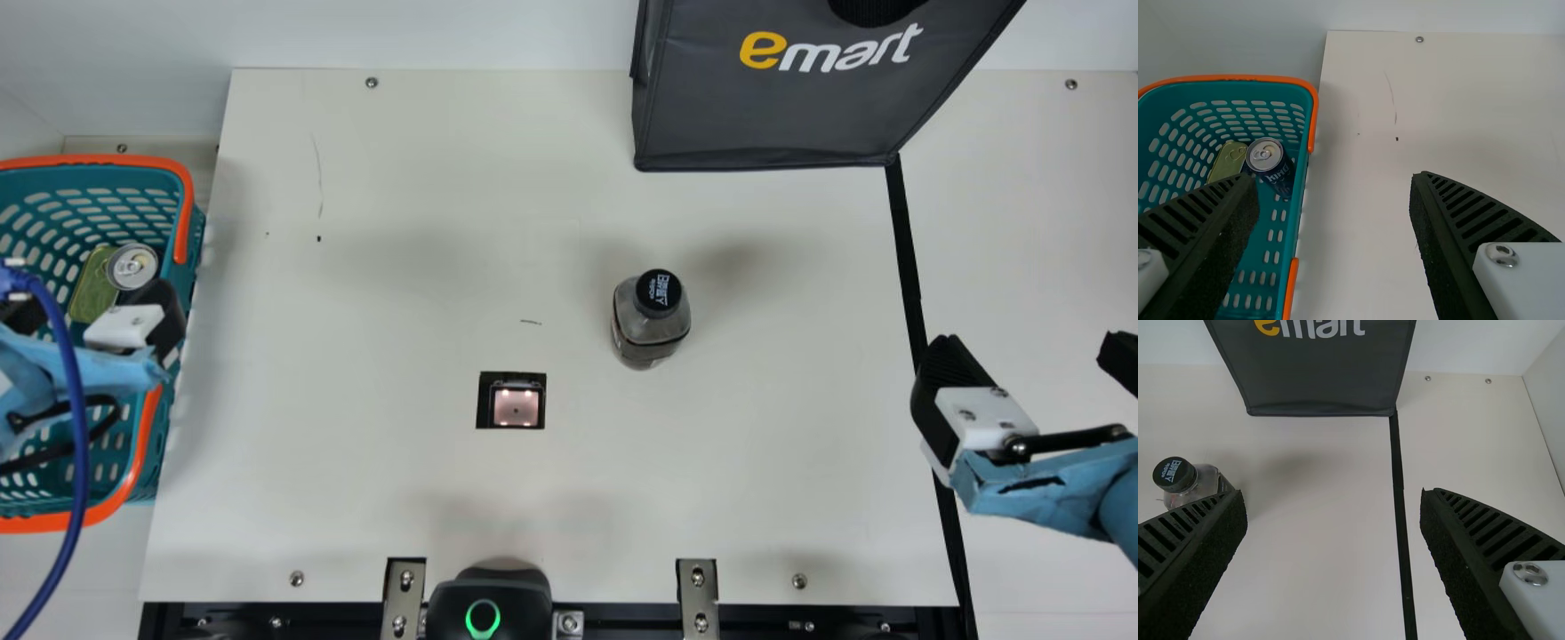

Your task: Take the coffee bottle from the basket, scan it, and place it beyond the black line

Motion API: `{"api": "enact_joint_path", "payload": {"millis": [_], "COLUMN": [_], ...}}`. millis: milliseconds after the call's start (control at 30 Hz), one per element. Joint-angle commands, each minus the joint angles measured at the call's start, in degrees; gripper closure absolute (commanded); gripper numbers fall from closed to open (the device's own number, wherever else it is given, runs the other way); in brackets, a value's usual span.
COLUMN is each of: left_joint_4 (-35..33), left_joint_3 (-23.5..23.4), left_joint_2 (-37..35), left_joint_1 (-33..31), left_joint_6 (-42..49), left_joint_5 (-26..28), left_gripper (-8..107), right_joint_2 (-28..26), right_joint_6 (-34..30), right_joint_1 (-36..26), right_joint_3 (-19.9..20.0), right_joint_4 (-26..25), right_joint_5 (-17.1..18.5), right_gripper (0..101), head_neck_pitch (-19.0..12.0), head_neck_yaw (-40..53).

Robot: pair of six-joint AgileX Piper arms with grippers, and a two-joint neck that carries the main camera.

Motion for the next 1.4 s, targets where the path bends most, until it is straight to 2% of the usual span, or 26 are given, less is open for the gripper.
{"api": "enact_joint_path", "payload": {"millis": [0, 633, 1367], "left_joint_4": [0.05, 0.01, 0.0], "left_joint_3": [0.36, 1.87, 2.15], "left_joint_2": [-0.61, -4.38, -4.85], "left_joint_1": [-0.01, -0.39, -0.32], "left_joint_6": [0.12, 0.65, 0.98], "left_joint_5": [0.45, 3.65, 4.1], "left_gripper": [9, 9, 9], "right_joint_2": [0.0, 0.0, 0.0], "right_joint_6": [0.0, 0.0, 0.0], "right_joint_1": [0.0, 0.0, 0.0], "right_joint_3": [0.0, 0.0, 0.0], "right_joint_4": [0.0, 0.0, 0.0], "right_joint_5": [0.0, 0.0, 0.0], "right_gripper": [10, 10, 10], "head_neck_pitch": [-0.96, -0.96, -0.96], "head_neck_yaw": [0.09, 0.09, 0.09]}}
